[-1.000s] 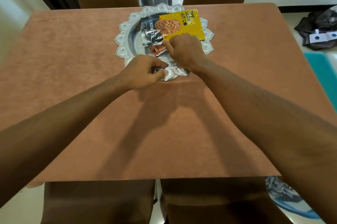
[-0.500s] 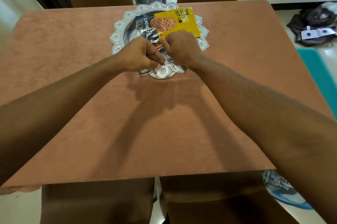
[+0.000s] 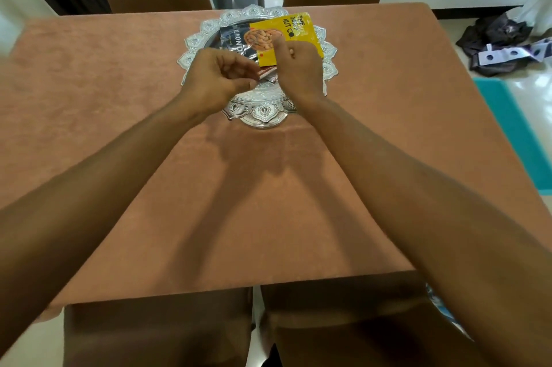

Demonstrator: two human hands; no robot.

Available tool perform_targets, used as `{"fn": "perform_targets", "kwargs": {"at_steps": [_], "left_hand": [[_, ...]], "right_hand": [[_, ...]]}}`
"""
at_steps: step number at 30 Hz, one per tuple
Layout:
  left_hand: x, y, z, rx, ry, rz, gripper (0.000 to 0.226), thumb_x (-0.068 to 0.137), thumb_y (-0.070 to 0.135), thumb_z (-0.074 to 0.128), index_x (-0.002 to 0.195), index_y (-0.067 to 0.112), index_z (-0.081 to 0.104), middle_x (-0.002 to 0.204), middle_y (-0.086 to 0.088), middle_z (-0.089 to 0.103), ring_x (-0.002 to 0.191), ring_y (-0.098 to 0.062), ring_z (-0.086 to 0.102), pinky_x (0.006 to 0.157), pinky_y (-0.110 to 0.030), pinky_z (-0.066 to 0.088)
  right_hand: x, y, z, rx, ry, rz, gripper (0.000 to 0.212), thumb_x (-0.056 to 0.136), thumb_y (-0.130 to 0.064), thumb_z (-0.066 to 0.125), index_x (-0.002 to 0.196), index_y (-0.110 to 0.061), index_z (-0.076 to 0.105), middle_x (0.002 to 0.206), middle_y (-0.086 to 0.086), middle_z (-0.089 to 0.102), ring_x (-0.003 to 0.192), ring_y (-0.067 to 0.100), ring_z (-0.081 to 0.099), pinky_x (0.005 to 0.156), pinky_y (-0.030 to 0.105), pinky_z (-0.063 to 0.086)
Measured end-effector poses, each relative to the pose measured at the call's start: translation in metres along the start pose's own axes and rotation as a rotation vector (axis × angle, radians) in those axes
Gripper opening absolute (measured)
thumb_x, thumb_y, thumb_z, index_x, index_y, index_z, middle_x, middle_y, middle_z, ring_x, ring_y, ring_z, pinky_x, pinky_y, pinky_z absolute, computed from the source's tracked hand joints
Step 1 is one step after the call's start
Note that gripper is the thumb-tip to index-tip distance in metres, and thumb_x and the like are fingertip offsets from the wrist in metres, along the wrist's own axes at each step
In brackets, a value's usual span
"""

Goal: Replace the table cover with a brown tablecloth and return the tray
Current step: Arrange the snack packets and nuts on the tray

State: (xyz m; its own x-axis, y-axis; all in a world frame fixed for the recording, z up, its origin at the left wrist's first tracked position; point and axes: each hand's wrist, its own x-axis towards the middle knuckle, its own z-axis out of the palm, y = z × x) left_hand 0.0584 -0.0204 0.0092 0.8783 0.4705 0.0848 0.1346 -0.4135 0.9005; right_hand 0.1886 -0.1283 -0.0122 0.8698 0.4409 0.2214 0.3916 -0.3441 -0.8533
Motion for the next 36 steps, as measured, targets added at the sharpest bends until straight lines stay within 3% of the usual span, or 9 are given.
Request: {"fn": "perform_targets", "kwargs": {"at_steps": [4,9,13,15,19,21,24,29,36], "left_hand": [[-0.043,0.006,0.0,-0.193,0.204,-0.004,0.025,0.076,-0.005,0.079,0.096,0.008,0.073,0.085,0.0,0.076,0.081,-0.012,0.072,0.08,-0.028,0.057],[-0.117,0.017,0.006,-0.205,0.341,-0.021,0.024,0.075,-0.006,0.076,0.089,0.013,0.074,0.083,-0.002,0.075,0.076,-0.012,0.071,0.073,-0.028,0.057],[-0.186,0.009,0.006,-0.074,0.448,-0.111,0.027,0.073,-0.003,0.071,0.08,0.022,0.075,0.074,0.002,0.074,0.066,-0.014,0.07,0.062,-0.033,0.057],[-0.219,0.005,0.001,0.035,0.488,-0.106,0.022,0.074,-0.003,0.069,0.079,0.017,0.076,0.075,0.001,0.074,0.072,-0.018,0.071,0.067,-0.039,0.059],[-0.285,0.007,-0.018,0.154,0.572,-0.138,0.033,0.081,-0.006,0.067,0.087,0.025,0.075,0.084,0.015,0.073,0.082,-0.002,0.069,0.078,-0.02,0.055],[-0.316,0.006,-0.029,0.157,0.631,-0.196,0.028,0.083,-0.007,0.065,0.089,0.018,0.077,0.088,0.012,0.074,0.085,-0.003,0.07,0.08,-0.017,0.053],[-0.37,0.003,-0.055,0.111,0.756,-0.261,0.025,0.082,-0.01,0.062,0.088,0.01,0.077,0.089,0.002,0.075,0.087,-0.01,0.072,0.083,-0.024,0.055],[-0.465,0.004,-0.102,0.049,0.964,-0.299,0.024,0.085,-0.004,0.07,0.088,0.018,0.076,0.085,0.002,0.076,0.084,-0.017,0.073,0.078,-0.029,0.058],[-0.611,-0.023,-0.165,0.015,1.182,-0.434,0.016,0.088,-0.001,0.07,0.092,0.013,0.075,0.089,-0.005,0.075,0.082,-0.019,0.072,0.078,-0.026,0.059]], "right_hand": [[-0.054,-0.018,0.004,0.869,-0.135,0.715,0.045,0.102,-0.039,0.053,0.063,-0.021,0.04,0.05,-0.004,0.036,0.036,0.008,0.023,0.036,0.017,0.017],[-0.134,-0.029,0.027,1.196,-0.5,1.097,0.039,0.103,-0.034,0.05,0.066,-0.021,0.045,0.045,-0.007,0.042,0.03,0.0,0.034,0.026,0.011,0.017],[-0.188,-0.047,0.065,1.154,-0.657,1.135,0.034,0.094,-0.02,0.042,0.065,-0.014,0.058,0.046,-0.005,0.048,0.037,0.004,0.037,0.034,0.013,0.023],[-0.211,-0.05,0.083,1.13,-0.657,1.175,0.035,0.094,-0.023,0.048,0.061,-0.016,0.058,0.054,-0.004,0.051,0.048,0.007,0.038,0.045,0.016,0.027],[-0.261,-0.069,0.098,1.116,-0.784,1.271,0.031,0.097,-0.031,0.049,0.069,-0.019,0.054,0.069,-0.005,0.046,0.05,0.008,0.041,0.049,0.016,0.033],[-0.29,-0.084,0.102,1.127,-0.902,1.285,0.03,0.099,-0.029,0.046,0.074,-0.017,0.057,0.072,-0.003,0.049,0.043,0.008,0.046,0.04,0.016,0.039],[-0.34,-0.11,0.117,1.151,-1.075,1.324,0.028,0.099,-0.027,0.045,0.082,-0.011,0.06,0.077,0.002,0.058,0.057,0.013,0.059,0.056,0.02,0.048],[-0.421,-0.156,0.145,1.064,-1.269,1.352,0.026,0.101,-0.026,0.049,0.079,-0.014,0.055,0.059,-0.001,0.058,0.044,0.008,0.051,0.032,0.014,0.036],[-0.534,-0.218,0.19,0.758,-1.428,1.158,0.043,0.101,-0.046,0.054,0.066,-0.021,0.048,0.054,-0.005,0.045,0.037,0.004,0.037,0.029,0.014,0.024]]}}
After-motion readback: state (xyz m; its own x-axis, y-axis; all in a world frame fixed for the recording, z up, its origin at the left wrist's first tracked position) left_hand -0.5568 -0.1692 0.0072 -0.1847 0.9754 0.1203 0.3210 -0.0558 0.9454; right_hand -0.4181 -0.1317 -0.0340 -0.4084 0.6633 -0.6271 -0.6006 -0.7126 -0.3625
